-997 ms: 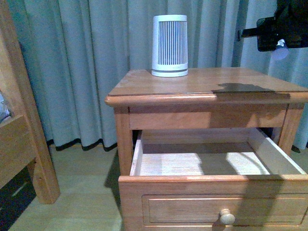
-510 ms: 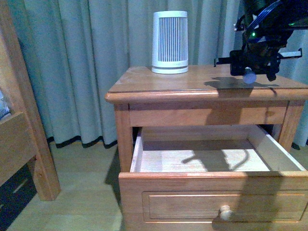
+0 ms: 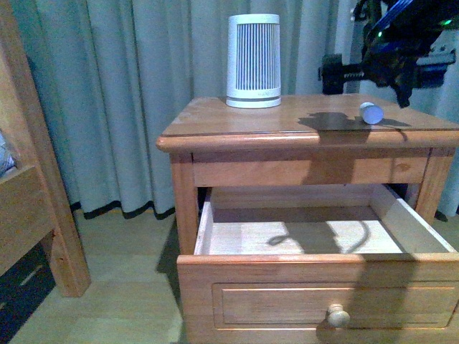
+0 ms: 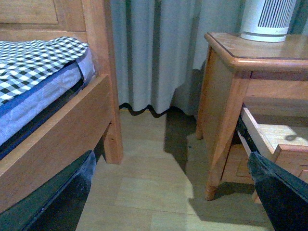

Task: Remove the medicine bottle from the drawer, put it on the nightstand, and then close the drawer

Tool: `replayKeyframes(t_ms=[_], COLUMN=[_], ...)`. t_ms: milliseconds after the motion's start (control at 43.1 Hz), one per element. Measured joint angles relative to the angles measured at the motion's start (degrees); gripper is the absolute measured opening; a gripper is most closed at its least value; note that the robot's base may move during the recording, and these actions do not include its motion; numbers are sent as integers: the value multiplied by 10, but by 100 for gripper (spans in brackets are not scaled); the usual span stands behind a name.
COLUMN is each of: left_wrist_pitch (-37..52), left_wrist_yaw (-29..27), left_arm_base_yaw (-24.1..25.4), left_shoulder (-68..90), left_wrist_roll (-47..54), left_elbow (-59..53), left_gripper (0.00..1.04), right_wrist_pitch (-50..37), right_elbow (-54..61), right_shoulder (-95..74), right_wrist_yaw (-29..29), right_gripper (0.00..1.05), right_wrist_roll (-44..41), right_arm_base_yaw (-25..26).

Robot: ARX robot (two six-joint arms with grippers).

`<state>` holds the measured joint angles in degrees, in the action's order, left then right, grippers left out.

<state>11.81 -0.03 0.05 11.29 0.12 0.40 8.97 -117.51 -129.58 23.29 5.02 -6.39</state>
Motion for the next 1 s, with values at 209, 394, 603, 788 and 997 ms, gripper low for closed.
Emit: replayKeyframes(t_ms=[209,394,603,788,997], left_wrist_pitch=[0,0,0,0,0], left_wrist_yaw=[0,0,0,0,0], left_arm_base_yaw=[0,0,0,0,0], left_shoulder=[0,0,0,0,0], left_wrist_roll=[0,0,0,0,0], left_elbow=[0,0,0,0,0], left_gripper=[98,98,98,98,98], right_wrist_pitch=[-127,-216,-240,-317,-569], right_elbow=[214,506,831,961,1002], right_shoulder=[229,466,653,608,365], right_wrist_yaw=[36,-3,-13,-30,-60], right_gripper=[98,98,98,98,98], right_wrist_roll=[-14,0,40,77,92], right_arm_base_yaw=[-2,0,-36,-58,-55])
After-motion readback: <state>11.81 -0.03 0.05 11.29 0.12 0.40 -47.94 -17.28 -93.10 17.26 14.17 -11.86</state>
